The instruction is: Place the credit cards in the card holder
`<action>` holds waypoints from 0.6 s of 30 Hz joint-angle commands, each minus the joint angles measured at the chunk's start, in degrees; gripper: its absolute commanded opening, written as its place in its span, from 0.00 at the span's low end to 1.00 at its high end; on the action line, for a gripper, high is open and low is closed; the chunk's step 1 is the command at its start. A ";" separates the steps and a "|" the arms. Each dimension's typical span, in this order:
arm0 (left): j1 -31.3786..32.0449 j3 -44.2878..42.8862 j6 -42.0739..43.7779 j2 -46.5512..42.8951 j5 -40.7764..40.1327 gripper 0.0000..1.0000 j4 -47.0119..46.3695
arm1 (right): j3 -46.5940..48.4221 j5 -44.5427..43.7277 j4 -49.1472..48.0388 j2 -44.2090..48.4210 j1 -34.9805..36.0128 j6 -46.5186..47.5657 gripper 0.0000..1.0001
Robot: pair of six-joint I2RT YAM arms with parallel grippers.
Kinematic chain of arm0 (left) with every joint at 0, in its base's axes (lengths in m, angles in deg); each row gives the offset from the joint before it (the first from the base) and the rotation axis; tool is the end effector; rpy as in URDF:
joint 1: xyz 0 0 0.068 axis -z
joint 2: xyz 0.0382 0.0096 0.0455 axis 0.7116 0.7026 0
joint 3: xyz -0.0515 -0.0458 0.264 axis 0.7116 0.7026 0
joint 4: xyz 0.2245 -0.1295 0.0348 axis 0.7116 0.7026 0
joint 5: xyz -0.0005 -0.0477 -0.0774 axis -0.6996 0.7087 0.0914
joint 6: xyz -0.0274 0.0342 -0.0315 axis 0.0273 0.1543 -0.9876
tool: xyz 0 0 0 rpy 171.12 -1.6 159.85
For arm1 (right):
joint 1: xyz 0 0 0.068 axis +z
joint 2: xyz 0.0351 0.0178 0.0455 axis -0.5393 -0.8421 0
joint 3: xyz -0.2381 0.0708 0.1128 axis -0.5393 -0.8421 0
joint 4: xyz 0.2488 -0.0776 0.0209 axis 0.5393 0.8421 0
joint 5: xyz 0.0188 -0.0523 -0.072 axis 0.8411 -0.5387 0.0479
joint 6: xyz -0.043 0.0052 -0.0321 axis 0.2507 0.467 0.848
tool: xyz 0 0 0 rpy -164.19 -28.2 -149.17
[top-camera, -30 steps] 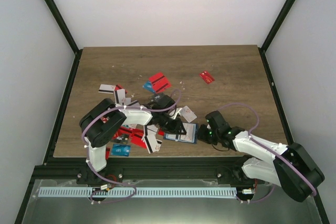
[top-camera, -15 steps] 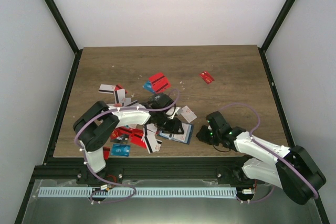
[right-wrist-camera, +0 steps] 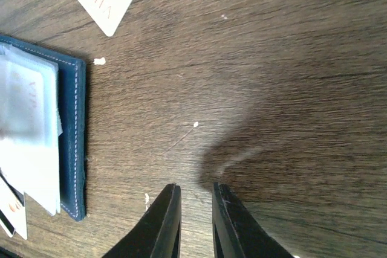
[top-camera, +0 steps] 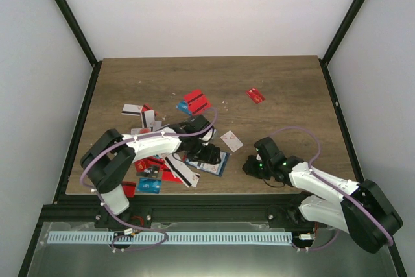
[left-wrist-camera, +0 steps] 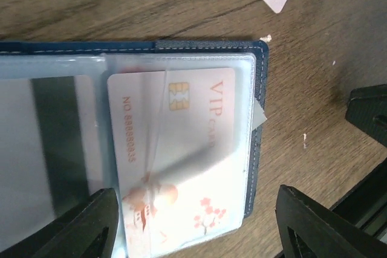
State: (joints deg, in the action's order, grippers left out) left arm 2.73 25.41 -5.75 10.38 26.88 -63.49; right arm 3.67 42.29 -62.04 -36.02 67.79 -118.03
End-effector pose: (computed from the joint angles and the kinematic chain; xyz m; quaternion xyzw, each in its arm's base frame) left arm 0.2103 -0.2522 0.1565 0.1749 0.9513 -0.2505 0.0416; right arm 0.1396 0.1062 0.1363 0.0967 0.9517 0.2520 0.1465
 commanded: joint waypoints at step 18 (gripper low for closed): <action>-0.22 2.24 4.05 -3.31 -8.43 0.31 -1.24 | 2.62 15.54 -12.79 -1.52 -0.26 5.26 0.14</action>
State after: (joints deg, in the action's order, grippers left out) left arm 2.66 27.03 -2.32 5.09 18.99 -62.85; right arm 3.80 56.00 -72.75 -36.54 67.79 -113.83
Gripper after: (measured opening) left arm 0.381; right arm 0.143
